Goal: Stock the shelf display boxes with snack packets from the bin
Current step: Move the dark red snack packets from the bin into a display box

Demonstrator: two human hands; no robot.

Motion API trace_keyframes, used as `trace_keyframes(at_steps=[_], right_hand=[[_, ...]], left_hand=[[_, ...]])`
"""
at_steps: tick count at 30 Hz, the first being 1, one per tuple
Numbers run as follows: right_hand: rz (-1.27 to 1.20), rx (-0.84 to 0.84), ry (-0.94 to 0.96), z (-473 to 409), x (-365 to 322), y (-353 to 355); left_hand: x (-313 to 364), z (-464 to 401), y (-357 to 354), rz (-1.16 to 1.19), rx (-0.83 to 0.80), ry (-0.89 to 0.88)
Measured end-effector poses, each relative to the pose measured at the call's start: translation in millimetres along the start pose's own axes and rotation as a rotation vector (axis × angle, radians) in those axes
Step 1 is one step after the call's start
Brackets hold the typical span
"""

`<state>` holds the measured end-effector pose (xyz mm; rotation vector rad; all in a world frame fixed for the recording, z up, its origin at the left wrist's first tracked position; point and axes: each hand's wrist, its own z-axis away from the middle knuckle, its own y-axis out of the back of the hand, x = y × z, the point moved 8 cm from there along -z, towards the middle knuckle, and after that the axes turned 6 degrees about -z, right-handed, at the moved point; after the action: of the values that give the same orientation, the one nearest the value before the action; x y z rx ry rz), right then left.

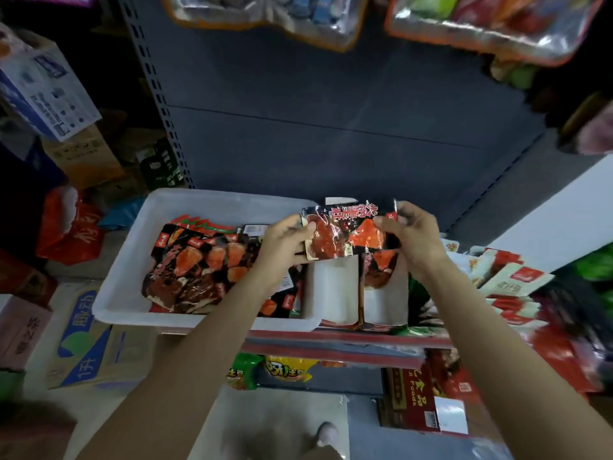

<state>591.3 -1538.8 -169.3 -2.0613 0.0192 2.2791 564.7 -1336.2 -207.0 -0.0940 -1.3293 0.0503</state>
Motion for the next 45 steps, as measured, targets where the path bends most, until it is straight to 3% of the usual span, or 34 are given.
trace_keyframes(at_steps=[7, 11, 15, 20, 26, 37, 45], right_hand=[[0.229, -0.047, 0.124, -15.9, -23.7, 70.8], [0.497, -0.092, 0.275, -26.5, -44.3, 83.9], [0.842, -0.15, 0.431, -27.8, -56.3, 77.4], [0.948, -0.232, 0.425, -32.1, -41.1, 63.5], [1.262, -0.383, 0.418, -22.9, -9.2, 32.4], [1.303, -0.452, 0.235, -38.4, 31.6, 21.4], [1.083, -0.378, 0.21, -46.3, 30.3, 27.7]], left_hand=[[-17.9, -18.7, -77.2, -0.345, -0.203, 0.019], [-22.0, -32.3, -93.1, -0.578, -0.098, -0.026], [-25.8, -33.4, -103.2, -0.594, -0.007, 0.028], [-31.2, -48.2, -109.2, -0.605, 0.04, 0.138], [-34.8, -51.6, -114.0, -0.524, -0.015, 0.184], [-40.1, -46.7, -107.8, -0.471, -0.061, 0.198], [-34.7, -46.4, -100.5, -0.488, -0.039, 0.15]])
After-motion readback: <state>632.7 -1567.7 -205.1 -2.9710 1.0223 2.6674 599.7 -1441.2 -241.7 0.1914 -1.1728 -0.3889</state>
